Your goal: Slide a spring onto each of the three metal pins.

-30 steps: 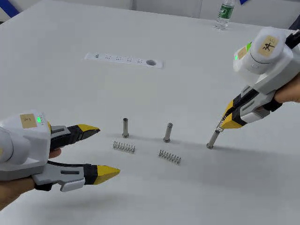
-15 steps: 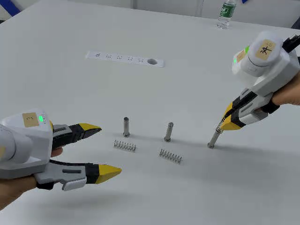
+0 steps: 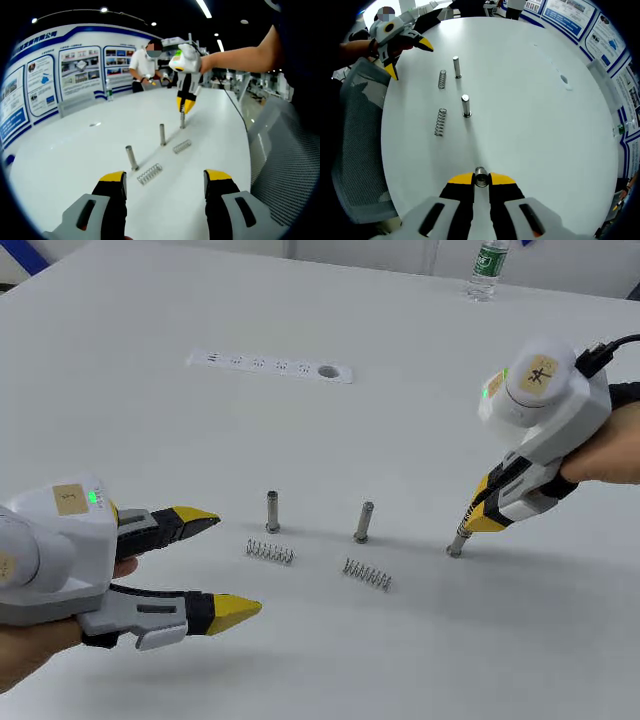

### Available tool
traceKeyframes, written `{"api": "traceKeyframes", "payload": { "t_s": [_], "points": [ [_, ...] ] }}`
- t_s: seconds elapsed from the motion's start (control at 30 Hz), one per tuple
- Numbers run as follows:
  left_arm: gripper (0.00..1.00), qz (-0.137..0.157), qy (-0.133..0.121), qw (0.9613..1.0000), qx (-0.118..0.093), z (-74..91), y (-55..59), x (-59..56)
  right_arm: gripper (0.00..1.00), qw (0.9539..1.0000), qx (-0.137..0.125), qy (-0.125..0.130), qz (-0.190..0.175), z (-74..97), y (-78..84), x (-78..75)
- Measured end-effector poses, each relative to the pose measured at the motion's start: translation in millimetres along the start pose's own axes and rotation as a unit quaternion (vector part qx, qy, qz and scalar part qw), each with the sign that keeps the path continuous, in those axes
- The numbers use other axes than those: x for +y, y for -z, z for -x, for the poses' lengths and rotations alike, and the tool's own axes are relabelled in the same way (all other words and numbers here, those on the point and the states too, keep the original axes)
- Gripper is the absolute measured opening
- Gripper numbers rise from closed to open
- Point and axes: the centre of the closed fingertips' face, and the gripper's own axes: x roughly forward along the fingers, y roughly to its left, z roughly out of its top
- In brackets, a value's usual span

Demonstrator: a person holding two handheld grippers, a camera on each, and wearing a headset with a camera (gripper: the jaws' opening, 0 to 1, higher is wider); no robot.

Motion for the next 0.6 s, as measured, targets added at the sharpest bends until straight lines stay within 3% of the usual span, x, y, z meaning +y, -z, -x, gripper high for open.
{"api": "traceKeyframes", "payload": {
  "t_s": [0.6],
  "points": [
    [0.63,0.0,-0.001,1.0,0.002,2.2,0.5,-0.7,0.12,0.9999,0.008,-0.004,-0.006,-24.4,5.7,3.6]
  ]
}}
